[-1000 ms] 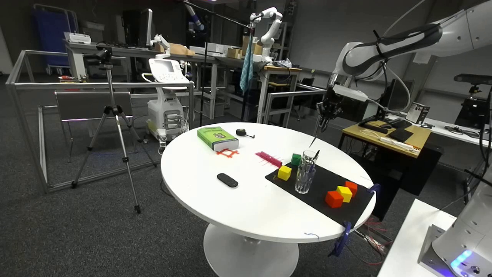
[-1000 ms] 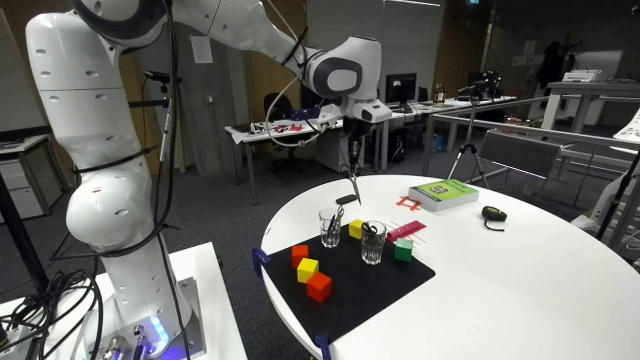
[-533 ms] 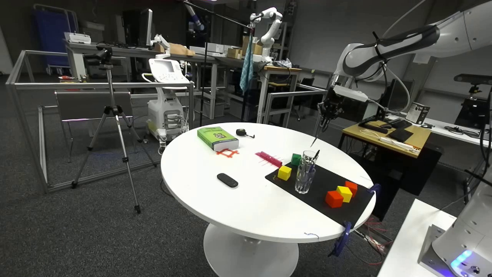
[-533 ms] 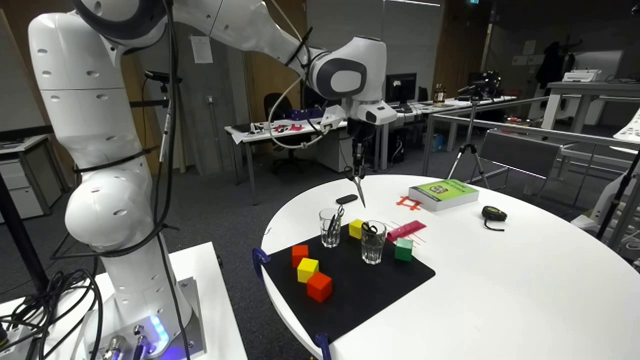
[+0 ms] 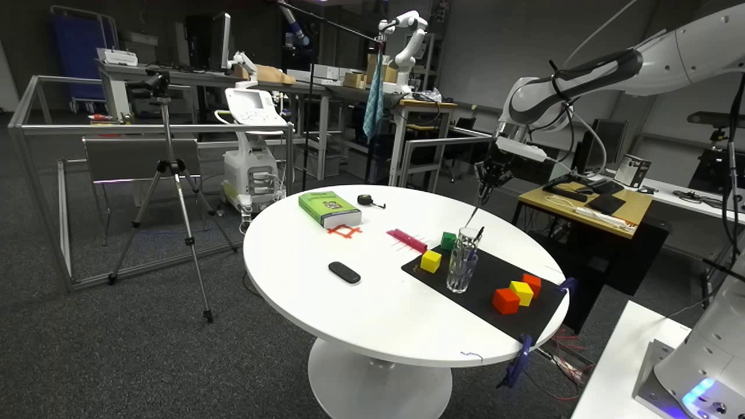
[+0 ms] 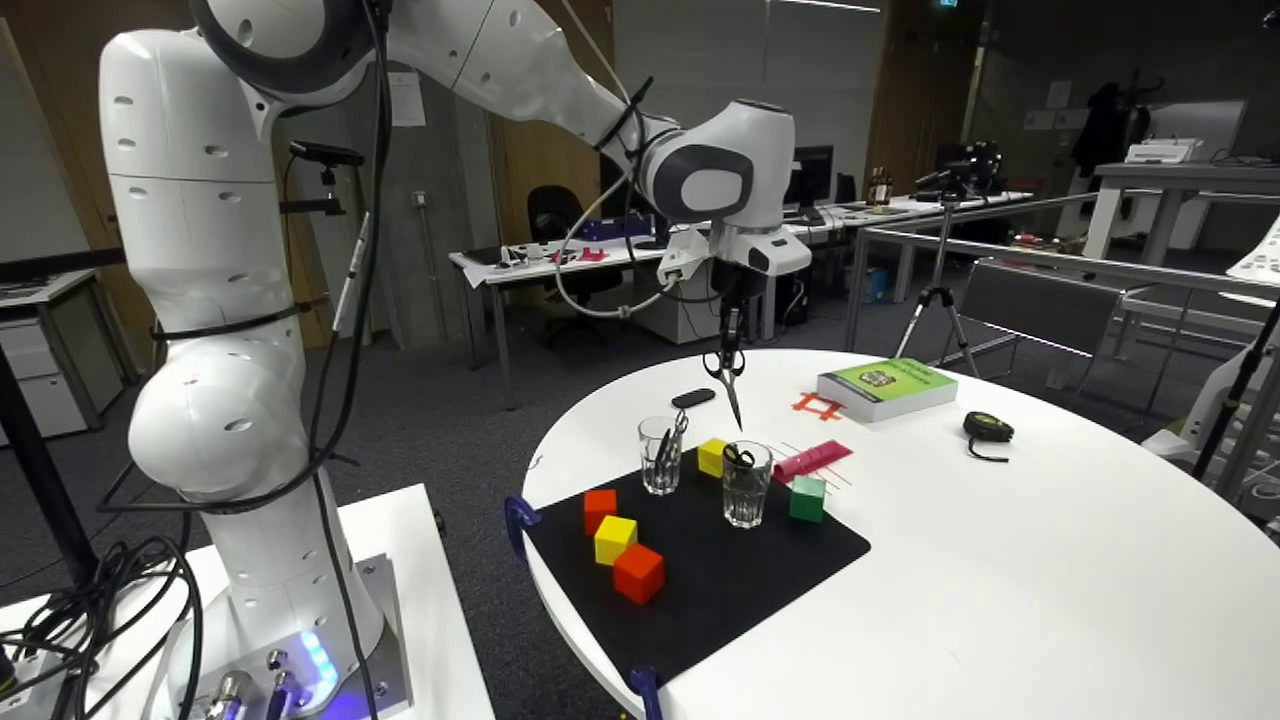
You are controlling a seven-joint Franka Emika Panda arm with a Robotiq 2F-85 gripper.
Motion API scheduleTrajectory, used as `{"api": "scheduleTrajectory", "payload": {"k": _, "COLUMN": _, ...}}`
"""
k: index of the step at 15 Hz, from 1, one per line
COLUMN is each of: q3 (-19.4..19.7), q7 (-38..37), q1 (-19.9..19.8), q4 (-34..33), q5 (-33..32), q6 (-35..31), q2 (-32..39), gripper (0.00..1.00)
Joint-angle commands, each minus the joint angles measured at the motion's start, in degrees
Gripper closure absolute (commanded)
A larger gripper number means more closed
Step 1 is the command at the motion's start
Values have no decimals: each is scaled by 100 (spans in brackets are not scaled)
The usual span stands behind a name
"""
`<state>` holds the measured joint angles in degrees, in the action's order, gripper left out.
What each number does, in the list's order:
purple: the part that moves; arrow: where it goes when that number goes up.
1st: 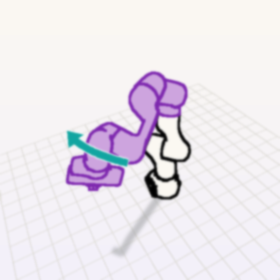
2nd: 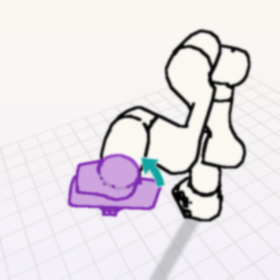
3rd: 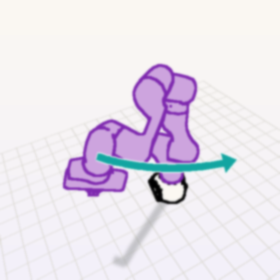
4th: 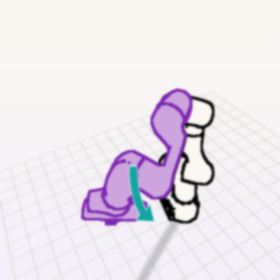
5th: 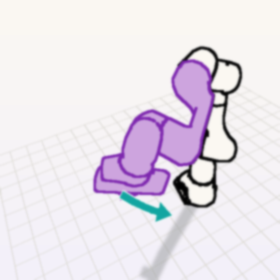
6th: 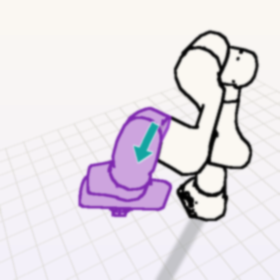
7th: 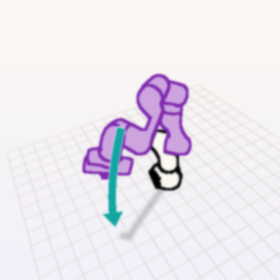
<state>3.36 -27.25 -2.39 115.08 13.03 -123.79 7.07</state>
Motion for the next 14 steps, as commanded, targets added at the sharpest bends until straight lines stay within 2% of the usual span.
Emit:
{"api": "scheduleTrajectory", "payload": {"k": 1, "q3": 17, "q7": -12, "q1": -27, "q4": -245, "q5": 275, "q6": -164, "q2": 260, "gripper": 98}}
{"api": "scheduleTrajectory", "payload": {"k": 14, "q3": 127, "q7": -28, "q1": -131, "q4": -729, "q5": 552, "q6": 132, "q2": 912, "gripper": 98}}
